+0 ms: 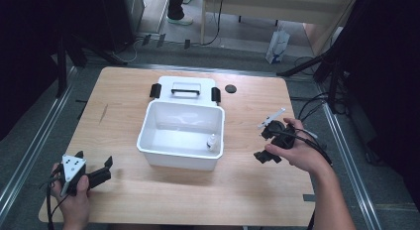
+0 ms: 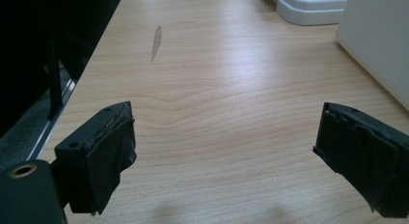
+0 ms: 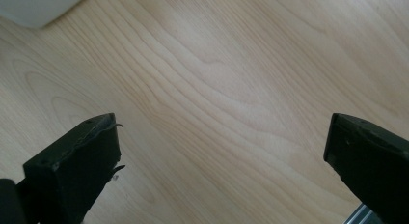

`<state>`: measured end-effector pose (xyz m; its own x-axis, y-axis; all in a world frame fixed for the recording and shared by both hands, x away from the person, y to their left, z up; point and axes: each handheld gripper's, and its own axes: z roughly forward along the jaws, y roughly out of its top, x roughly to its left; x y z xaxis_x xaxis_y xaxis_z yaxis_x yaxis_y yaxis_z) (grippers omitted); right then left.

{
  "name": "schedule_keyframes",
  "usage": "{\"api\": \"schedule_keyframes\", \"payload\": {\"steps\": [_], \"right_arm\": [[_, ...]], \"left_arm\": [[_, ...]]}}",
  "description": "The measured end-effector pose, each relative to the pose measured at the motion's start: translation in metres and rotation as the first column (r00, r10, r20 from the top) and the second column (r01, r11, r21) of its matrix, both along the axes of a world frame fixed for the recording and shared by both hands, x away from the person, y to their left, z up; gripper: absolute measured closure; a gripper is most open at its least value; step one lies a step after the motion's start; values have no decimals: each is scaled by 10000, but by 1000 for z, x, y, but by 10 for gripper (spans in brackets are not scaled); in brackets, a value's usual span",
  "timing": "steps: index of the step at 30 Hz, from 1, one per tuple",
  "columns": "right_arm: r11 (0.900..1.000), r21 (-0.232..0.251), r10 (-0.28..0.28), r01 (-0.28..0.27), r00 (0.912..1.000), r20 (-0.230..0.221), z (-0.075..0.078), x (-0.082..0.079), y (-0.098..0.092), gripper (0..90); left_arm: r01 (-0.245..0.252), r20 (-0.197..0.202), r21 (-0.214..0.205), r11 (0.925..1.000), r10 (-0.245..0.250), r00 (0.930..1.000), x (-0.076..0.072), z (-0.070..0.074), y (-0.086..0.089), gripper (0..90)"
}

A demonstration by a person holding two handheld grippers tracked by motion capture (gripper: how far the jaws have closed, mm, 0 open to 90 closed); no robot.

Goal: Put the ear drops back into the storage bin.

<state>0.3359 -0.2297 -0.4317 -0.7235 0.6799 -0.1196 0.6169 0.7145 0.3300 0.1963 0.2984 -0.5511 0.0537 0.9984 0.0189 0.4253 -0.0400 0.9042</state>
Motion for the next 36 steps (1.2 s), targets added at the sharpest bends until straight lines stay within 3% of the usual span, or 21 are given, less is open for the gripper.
{"api": "schedule_keyframes", "payload": {"steps": [9,15,22,29,31,36], "right_arm": [[9949,337,-952,949,9954,84,-23,-17,-39,0],[9814,837,-1768,1725,9831,467,-39,-34,-64,0],[9638,1443,-2390,2242,9663,952,-60,-54,-85,0],[9340,2345,-3092,2694,9385,1536,-79,-75,-99,0],[9212,2784,-3250,2719,9310,1660,-84,-83,-103,0],[8837,3526,-3902,3078,9006,1917,-95,-100,-112,0]], "left_arm": [[1,7,23,10000,-1,10000,0,0,0,76],[-7,23,18,10000,7,10000,0,0,0,76],[-1,19,21,10000,1,10000,0,0,0,76],[-5,31,27,10000,5,10000,-1,0,0,76],[1,22,39,10000,-1,10000,-1,0,0,76],[-12,25,86,10000,12,10000,0,0,-1,76]]}}
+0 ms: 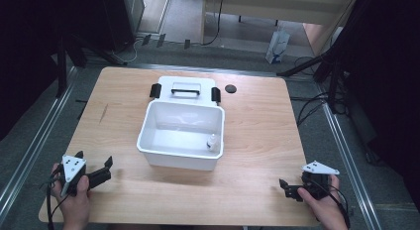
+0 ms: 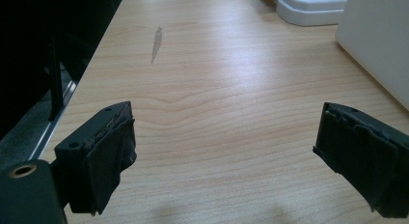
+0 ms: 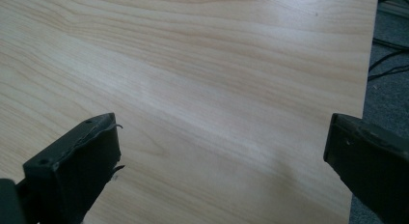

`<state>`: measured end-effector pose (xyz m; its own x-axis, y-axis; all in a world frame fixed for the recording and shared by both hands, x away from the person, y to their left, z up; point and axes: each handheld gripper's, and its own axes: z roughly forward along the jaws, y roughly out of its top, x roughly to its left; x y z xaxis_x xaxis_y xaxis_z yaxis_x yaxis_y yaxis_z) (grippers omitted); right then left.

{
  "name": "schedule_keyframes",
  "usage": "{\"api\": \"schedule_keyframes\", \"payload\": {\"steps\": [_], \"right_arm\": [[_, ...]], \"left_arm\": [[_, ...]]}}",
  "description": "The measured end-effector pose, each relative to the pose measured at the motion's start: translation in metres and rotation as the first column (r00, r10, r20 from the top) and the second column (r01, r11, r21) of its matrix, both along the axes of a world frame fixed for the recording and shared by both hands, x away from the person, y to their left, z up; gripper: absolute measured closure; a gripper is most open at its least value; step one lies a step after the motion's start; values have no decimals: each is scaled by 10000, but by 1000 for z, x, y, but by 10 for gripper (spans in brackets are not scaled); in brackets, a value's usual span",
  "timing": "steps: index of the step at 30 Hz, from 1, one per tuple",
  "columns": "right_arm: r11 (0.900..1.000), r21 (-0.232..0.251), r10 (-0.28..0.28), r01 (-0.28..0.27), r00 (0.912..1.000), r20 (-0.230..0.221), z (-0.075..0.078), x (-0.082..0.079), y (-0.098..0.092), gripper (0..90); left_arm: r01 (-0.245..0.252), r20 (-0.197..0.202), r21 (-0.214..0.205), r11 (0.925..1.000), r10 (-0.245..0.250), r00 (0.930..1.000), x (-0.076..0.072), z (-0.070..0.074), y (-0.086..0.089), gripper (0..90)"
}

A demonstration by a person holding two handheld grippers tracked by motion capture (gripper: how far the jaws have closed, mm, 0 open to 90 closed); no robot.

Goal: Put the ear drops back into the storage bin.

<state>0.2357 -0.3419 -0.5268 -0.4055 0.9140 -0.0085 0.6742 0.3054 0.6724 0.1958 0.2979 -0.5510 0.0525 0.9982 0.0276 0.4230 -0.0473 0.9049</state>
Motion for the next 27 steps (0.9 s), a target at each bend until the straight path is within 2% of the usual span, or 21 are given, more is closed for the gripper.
{"api": "schedule_keyframes", "payload": {"steps": [4,8,10,14,18,22,27], "right_arm": [[9978,584,-344,312,9980,536,-7,-13,-5,0],[9894,1234,-914,764,9884,1210,-14,-23,-9,0],[9837,1539,-1156,930,9826,1456,-18,-28,-11,0],[9645,2378,-1621,1145,9681,1911,-20,-35,-15,0],[9620,2445,-1738,1212,9629,2067,-21,-36,-16,0],[9632,2332,-1802,1336,9649,1913,-21,-35,-15,0],[9703,2031,-1656,1317,9731,1600,-21,-31,-12,0]], "left_arm": [[13,-3,39,10000,-13,10000,0,0,0,76],[60,-3,165,9998,-59,10000,0,0,-2,76],[80,-78,262,9996,-78,9999,1,0,-3,76],[79,-60,335,9994,-77,10000,1,0,-3,76],[103,-116,488,9988,-98,9999,1,0,-5,76],[131,-111,774,9969,-123,9999,1,0,-8,77],[87,-122,725,9973,-79,9999,1,0,-7,76]]}}
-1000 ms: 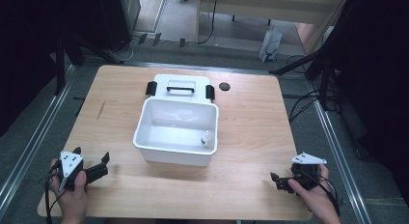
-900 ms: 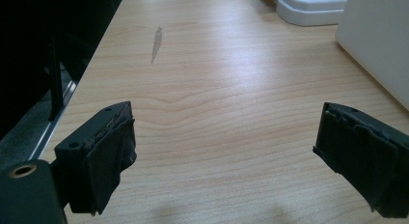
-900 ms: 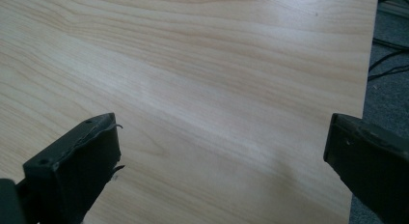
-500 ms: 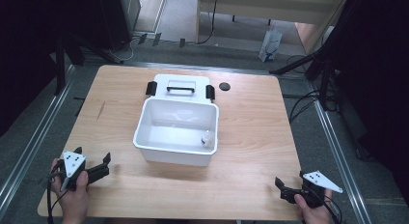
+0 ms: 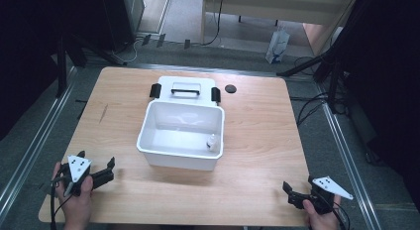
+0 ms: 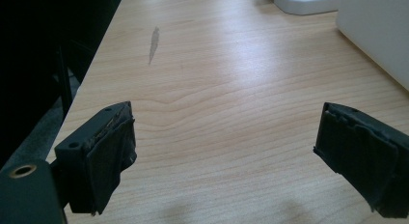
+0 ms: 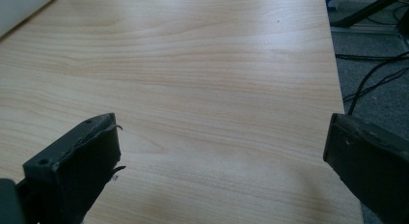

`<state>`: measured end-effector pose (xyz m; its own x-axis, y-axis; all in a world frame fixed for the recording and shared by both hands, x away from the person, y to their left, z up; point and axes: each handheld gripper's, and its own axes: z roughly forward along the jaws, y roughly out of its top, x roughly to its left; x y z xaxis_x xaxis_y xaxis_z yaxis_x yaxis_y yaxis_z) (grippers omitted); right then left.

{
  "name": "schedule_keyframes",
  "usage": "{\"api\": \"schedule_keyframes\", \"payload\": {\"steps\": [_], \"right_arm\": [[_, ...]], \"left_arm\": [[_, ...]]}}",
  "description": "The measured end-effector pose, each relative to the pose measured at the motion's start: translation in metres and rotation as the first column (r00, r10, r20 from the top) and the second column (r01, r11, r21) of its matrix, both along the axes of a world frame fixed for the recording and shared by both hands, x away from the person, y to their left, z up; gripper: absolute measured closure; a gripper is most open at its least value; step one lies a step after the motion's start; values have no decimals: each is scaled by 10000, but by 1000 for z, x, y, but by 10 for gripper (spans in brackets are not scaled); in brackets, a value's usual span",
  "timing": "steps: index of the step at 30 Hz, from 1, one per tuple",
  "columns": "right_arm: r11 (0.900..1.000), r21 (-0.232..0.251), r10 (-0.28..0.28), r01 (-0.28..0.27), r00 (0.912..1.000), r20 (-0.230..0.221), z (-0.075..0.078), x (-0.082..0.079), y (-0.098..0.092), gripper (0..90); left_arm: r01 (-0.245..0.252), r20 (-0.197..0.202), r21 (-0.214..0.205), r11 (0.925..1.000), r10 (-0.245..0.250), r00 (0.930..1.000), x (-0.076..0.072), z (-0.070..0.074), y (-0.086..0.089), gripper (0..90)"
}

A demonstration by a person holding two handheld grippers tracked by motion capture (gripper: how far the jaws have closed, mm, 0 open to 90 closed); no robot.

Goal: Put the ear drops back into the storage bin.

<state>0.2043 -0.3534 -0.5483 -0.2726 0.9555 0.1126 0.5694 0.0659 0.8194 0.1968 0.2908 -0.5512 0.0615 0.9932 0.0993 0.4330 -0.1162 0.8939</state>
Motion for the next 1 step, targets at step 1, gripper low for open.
{"api": "schedule_keyframes", "payload": {"steps": [1], "right_arm": [[10000,-69,17,-17,10000,-54,0,0,1,0]], "left_arm": [[-23,30,-23,10000,23,10000,0,0,0,76]]}}
